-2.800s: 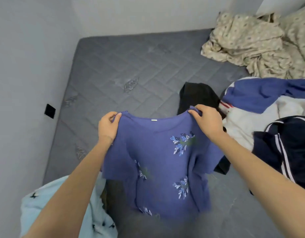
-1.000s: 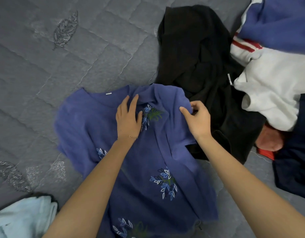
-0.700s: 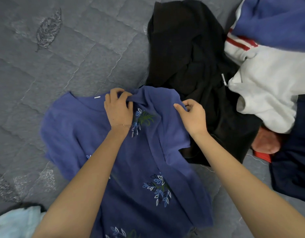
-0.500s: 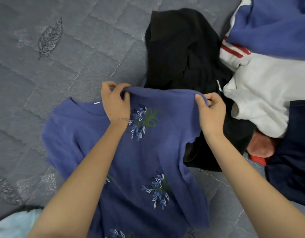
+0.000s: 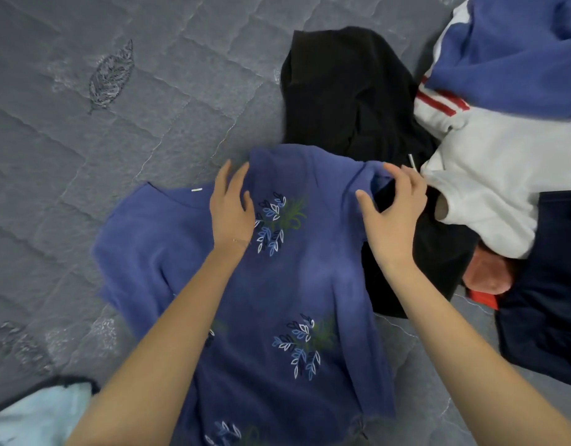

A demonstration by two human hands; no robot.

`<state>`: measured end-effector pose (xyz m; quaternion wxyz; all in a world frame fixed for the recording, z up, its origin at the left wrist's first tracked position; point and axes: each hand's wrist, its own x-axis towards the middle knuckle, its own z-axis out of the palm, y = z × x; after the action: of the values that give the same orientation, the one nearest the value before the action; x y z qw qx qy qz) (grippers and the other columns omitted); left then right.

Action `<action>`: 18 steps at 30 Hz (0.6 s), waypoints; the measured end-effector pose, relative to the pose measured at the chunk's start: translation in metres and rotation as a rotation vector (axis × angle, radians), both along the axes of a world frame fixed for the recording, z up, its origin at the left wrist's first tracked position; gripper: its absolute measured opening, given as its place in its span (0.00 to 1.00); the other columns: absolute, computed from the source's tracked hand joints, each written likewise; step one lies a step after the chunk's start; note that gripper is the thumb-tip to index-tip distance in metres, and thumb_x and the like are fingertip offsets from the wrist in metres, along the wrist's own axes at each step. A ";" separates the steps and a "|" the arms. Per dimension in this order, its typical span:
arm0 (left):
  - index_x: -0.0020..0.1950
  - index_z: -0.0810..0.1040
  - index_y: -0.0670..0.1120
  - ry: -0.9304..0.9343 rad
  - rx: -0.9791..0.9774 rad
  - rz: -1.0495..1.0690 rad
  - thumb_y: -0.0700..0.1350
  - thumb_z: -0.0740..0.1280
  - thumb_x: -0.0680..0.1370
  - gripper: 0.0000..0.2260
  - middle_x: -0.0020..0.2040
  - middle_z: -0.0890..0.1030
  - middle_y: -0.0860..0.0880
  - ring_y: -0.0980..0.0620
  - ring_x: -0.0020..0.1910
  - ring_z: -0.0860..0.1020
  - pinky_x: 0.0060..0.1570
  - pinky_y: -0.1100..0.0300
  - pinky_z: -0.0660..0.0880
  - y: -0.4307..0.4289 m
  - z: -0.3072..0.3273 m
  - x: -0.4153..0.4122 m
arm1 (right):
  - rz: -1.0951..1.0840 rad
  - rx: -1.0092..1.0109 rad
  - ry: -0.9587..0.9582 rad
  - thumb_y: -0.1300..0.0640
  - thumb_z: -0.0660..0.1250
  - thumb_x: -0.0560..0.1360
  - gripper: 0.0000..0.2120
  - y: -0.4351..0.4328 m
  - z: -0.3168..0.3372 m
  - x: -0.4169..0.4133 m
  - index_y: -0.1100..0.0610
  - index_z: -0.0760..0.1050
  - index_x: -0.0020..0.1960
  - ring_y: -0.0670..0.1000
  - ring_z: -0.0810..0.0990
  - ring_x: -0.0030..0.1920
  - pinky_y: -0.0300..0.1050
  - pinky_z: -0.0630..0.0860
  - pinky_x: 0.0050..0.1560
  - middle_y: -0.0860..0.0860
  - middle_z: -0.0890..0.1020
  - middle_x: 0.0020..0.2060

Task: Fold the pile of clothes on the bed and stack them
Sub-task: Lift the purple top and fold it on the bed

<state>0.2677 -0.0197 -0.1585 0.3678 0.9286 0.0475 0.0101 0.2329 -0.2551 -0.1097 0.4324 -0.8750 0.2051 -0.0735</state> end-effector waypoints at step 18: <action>0.74 0.62 0.39 0.266 0.267 0.498 0.42 0.63 0.79 0.25 0.74 0.63 0.37 0.38 0.73 0.61 0.71 0.43 0.58 0.218 -0.002 -0.136 | 0.862 -0.247 0.184 0.48 0.72 0.72 0.34 0.200 -0.026 -0.044 0.51 0.64 0.74 0.58 0.56 0.76 0.55 0.53 0.74 0.52 0.63 0.75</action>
<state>0.1317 0.1978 -0.1607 0.2191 0.9217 0.3197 -0.0156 0.1887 -0.0550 -0.1357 0.2961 -0.9283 -0.1504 0.1673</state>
